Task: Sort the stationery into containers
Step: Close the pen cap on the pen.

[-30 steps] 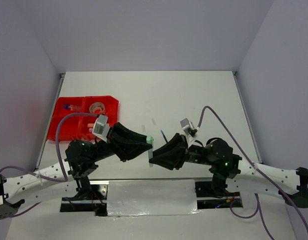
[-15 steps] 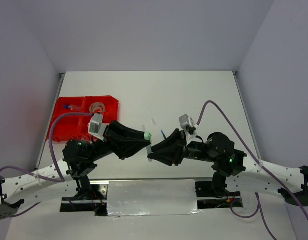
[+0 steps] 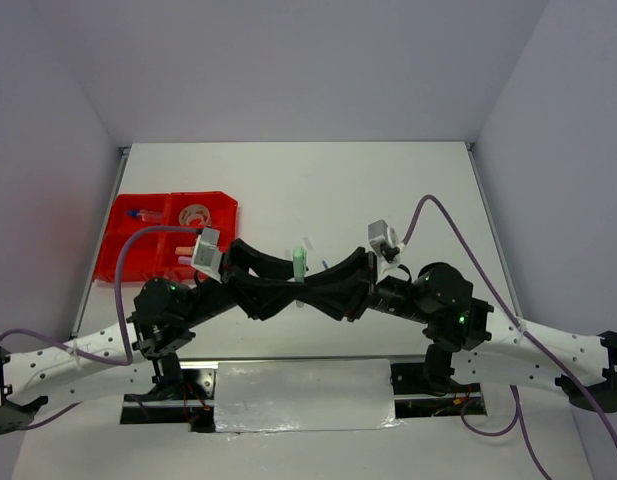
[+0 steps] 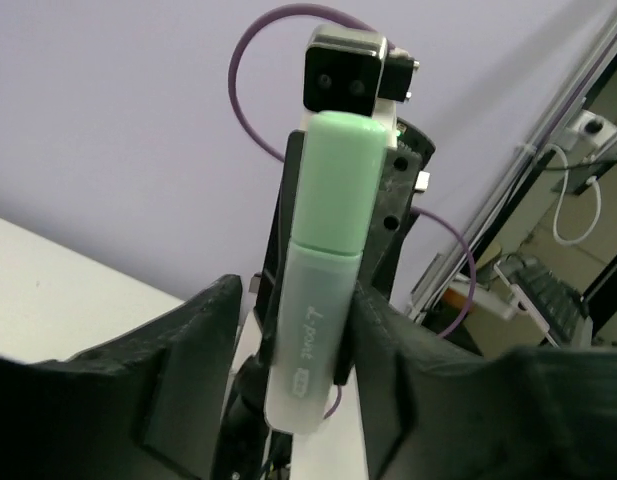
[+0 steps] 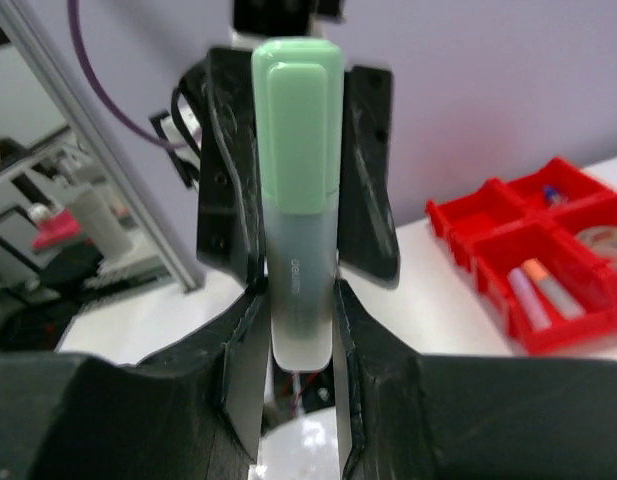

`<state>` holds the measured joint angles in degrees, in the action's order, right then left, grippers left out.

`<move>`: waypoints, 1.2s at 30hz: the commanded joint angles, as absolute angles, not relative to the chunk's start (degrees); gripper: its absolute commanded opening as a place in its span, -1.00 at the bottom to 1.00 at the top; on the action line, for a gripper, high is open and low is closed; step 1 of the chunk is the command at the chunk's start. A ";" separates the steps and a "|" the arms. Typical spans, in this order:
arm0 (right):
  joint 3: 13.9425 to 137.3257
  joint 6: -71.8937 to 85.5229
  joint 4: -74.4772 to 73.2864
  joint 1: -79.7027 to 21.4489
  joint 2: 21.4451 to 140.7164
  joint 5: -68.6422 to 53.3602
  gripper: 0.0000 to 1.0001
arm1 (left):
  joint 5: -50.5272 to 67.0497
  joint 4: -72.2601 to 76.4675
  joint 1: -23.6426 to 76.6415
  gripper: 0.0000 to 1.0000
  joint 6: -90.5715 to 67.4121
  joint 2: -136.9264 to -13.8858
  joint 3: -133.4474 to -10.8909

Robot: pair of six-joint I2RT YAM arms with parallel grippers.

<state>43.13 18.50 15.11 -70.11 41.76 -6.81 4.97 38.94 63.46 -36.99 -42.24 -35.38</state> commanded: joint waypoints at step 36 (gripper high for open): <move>46.32 17.14 16.70 -70.14 45.00 -15.38 -1.00 | 3.51 25.49 64.16 -1.00 -29.71 -37.70 -42.28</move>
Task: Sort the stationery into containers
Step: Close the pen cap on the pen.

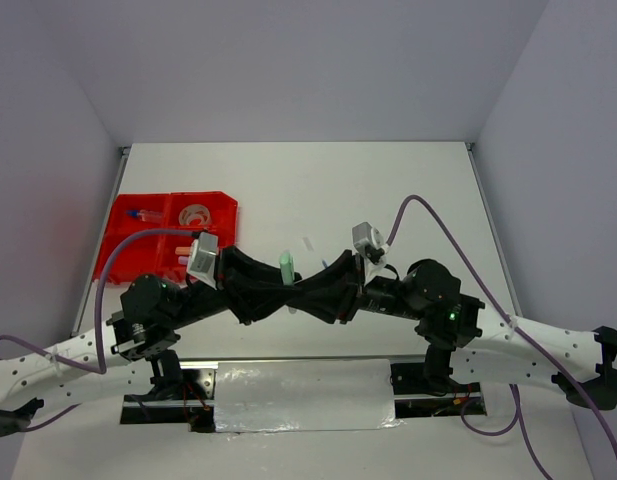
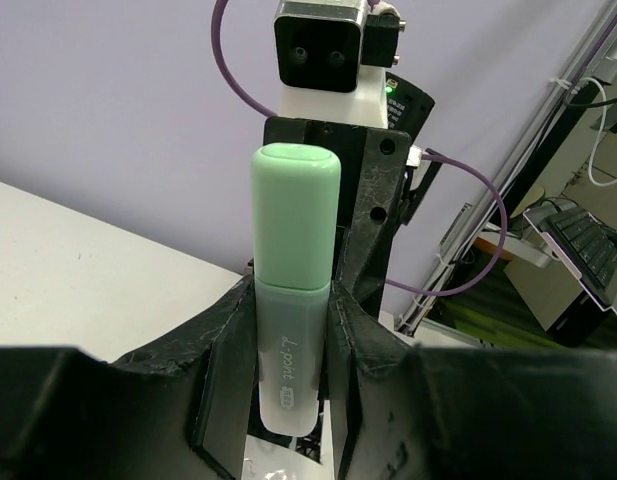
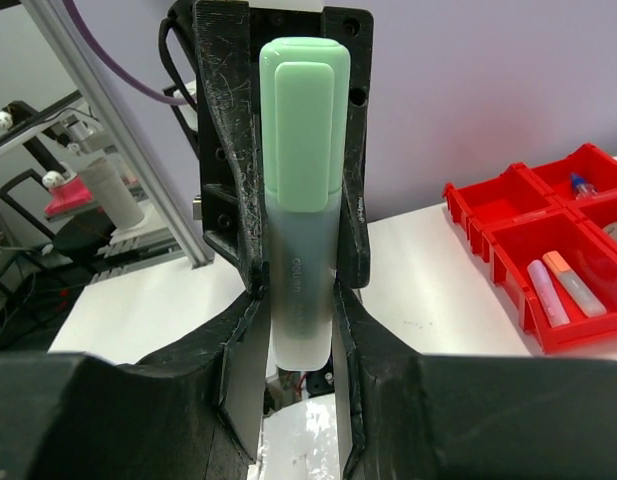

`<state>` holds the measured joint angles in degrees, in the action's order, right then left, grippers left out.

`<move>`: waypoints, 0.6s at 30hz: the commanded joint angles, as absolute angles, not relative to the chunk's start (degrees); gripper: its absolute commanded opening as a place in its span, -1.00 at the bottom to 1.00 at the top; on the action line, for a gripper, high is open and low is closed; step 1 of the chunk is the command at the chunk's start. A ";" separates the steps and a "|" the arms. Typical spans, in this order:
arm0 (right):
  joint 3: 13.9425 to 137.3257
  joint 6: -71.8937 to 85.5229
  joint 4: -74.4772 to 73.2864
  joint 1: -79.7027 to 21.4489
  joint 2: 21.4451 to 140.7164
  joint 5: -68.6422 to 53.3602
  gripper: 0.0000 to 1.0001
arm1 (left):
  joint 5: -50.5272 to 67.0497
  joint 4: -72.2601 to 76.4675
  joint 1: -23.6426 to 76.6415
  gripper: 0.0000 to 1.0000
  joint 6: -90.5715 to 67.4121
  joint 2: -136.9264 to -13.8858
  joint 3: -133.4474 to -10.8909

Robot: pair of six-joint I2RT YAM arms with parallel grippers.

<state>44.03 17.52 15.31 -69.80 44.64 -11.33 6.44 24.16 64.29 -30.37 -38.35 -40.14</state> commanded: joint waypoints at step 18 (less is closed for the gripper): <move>45.79 17.05 18.28 -70.05 46.93 -10.40 0.28 | 8.17 29.62 64.16 -1.00 -30.85 -38.58 -41.92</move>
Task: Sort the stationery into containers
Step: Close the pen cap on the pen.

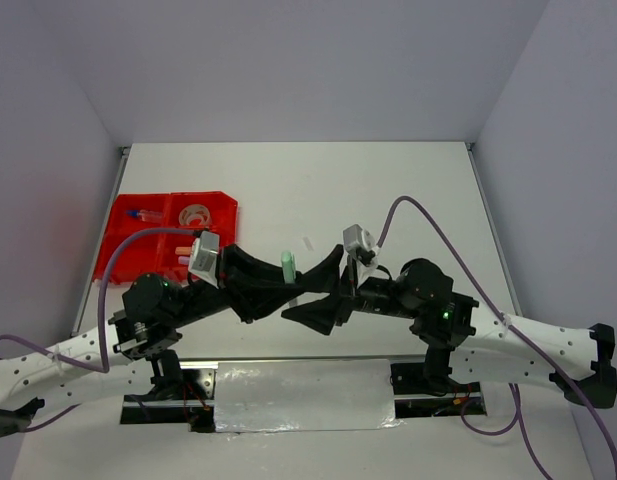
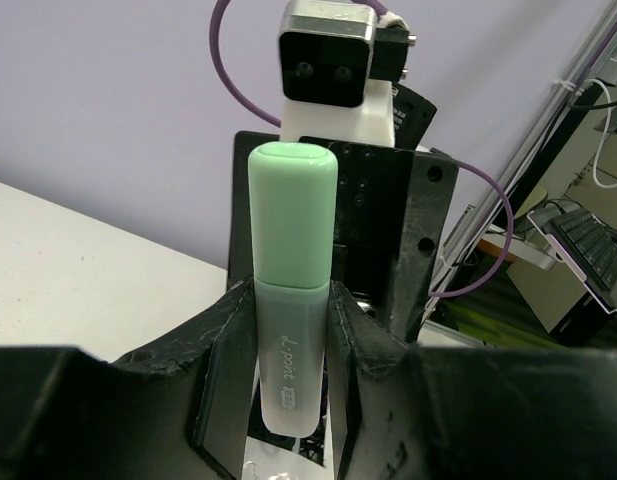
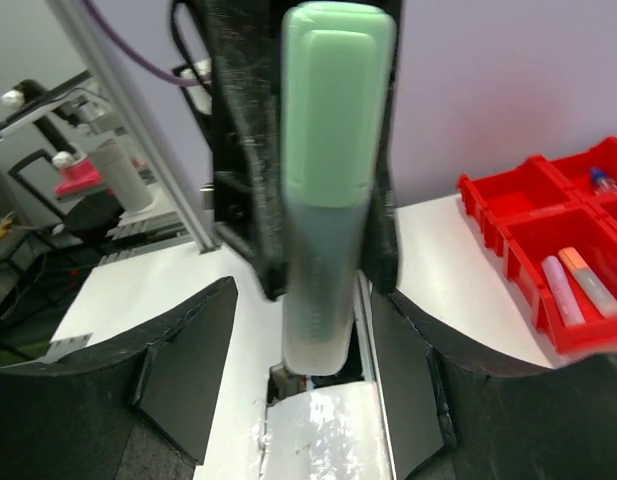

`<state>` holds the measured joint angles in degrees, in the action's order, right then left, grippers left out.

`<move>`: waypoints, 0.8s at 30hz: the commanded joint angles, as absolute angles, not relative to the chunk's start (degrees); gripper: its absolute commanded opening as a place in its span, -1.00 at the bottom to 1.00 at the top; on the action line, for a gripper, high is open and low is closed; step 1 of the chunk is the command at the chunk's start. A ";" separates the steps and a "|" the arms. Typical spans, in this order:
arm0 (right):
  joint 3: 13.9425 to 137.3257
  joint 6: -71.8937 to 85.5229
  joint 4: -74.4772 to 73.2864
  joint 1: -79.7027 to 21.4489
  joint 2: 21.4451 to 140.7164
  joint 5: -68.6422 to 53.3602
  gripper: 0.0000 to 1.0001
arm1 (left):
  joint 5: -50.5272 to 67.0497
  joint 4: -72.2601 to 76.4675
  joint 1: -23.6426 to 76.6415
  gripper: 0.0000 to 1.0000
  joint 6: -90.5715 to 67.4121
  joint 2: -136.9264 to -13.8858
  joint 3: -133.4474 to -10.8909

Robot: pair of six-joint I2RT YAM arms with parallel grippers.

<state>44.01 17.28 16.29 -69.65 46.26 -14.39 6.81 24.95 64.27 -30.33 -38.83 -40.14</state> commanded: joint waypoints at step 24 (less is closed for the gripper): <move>46.06 15.03 19.60 -69.87 48.78 -8.88 -1.00 | 0.26 17.96 64.16 0.99 -27.69 -39.98 -47.54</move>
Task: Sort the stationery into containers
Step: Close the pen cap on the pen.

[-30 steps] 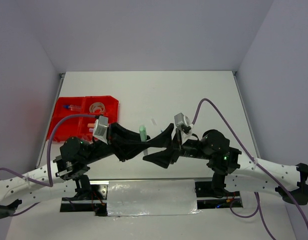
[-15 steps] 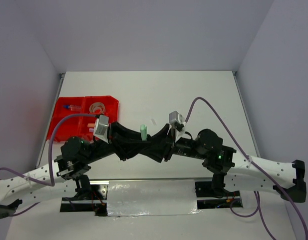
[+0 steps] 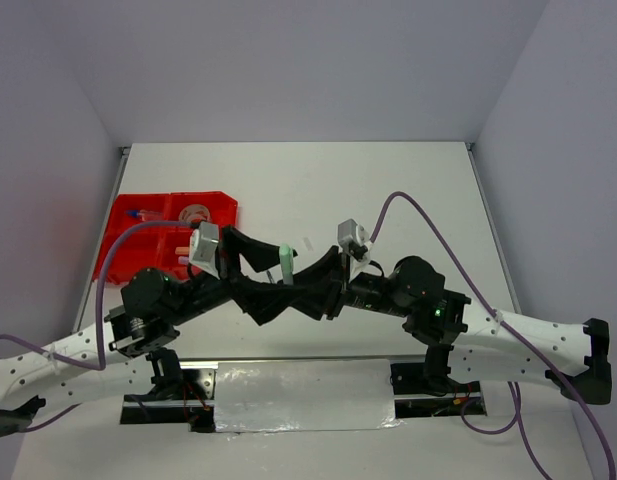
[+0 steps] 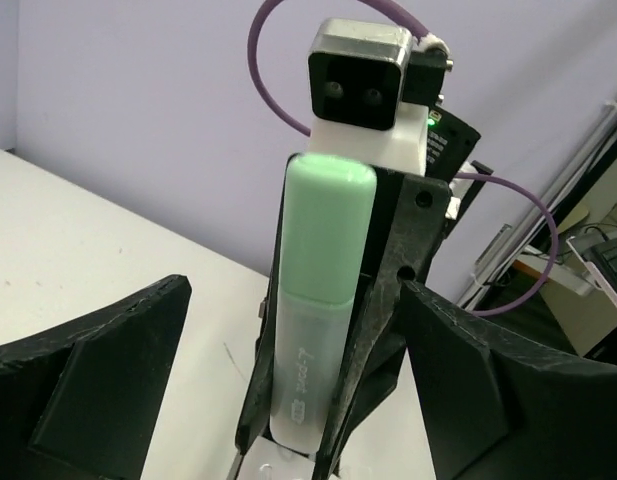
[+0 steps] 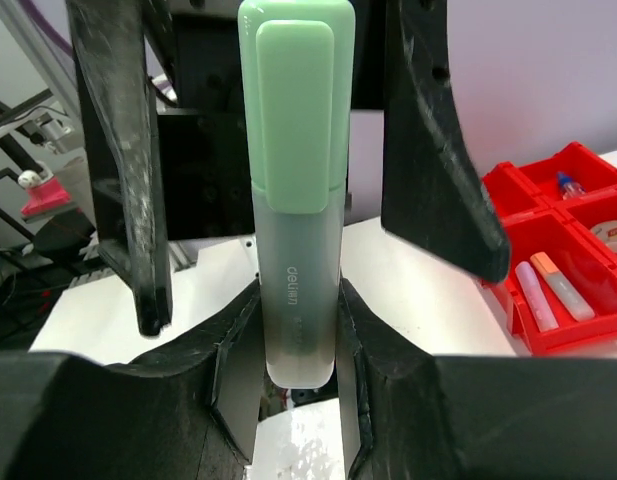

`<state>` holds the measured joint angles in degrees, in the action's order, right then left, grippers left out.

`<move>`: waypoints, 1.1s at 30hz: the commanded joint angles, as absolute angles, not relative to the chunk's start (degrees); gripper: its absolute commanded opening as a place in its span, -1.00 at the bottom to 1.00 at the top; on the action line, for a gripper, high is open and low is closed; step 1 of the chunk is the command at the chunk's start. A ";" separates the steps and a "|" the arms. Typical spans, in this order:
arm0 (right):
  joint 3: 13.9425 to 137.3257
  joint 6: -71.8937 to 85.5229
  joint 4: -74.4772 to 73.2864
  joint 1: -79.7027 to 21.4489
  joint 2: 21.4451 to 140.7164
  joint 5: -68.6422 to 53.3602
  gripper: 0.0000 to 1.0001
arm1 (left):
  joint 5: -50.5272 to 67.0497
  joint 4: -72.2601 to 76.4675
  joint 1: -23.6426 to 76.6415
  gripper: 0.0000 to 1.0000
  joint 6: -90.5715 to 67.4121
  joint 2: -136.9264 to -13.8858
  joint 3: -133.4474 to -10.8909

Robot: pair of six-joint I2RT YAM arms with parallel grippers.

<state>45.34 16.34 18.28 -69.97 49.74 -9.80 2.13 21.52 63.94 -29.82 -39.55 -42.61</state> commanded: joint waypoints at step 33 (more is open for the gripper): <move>56.59 11.87 12.30 -67.24 52.73 -19.95 -1.00 | 4.04 15.12 64.16 -1.00 -28.12 -37.88 -49.66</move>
<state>51.13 13.32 8.69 -68.07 52.69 -19.55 2.15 15.53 63.92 -26.17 -38.04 -50.72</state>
